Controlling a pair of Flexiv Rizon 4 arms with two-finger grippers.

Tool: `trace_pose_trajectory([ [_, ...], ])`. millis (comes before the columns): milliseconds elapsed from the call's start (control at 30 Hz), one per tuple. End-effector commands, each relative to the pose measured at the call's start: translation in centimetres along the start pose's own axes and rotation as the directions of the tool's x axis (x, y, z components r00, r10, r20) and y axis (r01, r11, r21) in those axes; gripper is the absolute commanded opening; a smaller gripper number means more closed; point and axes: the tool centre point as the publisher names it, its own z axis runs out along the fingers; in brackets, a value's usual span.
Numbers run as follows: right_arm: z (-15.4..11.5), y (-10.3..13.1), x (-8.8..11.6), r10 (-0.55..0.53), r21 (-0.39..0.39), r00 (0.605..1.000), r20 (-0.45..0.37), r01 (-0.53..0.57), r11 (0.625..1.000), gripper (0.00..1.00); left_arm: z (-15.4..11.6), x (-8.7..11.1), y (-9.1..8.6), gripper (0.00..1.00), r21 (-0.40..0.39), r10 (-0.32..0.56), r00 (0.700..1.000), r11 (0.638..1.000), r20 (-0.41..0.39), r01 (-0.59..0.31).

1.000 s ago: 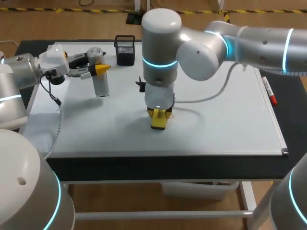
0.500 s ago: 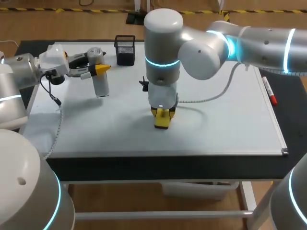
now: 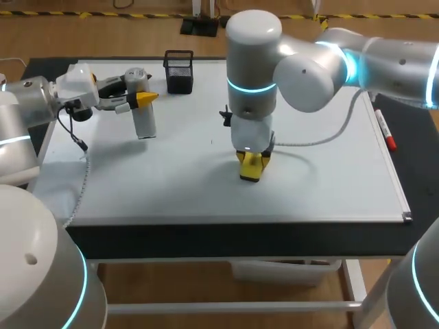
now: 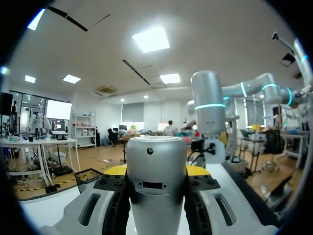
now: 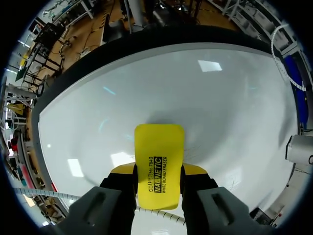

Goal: Pick up the inspection probe, press it on each red-marked spot on the whiteboard one by one, put down the probe, pick up the eraser, and wipe off all the red marks.

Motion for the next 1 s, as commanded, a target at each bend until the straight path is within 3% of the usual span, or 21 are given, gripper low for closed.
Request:
trace_pose_trajectory([
  [33, -0.2, -0.1, 1.1, -0.001, 0.009, 1.0, 0.011, 0.001, 1.0, 0.0, 0.1, 0.0, -0.1, 0.0, 0.001, 0.001, 1.0, 1.0, 0.002, -0.001],
  [367, -1.8, -1.0, 0.9, -0.031, 0.024, 0.999, 0.009, 0.031, 0.999, 0.0, 0.1, 0.0, -0.1, 0.0, 0.001, 0.001, 1.0, 1.0, 0.002, -0.001],
  [700, -4.9, -4.2, 1.0, -0.036, 0.046, 0.999, -0.005, 0.036, 0.998, 0.0, 0.1, 0.0, -0.1, 0.0, 0.001, 0.001, 1.0, 1.0, 0.002, -0.001],
  [1000, -4.9, -4.2, 1.0, -0.036, 0.046, 0.999, -0.005, 0.036, 0.998, 0.0, 0.1, 0.0, -0.1, 0.0, 0.001, 0.001, 1.0, 1.0, 0.002, -0.001],
])
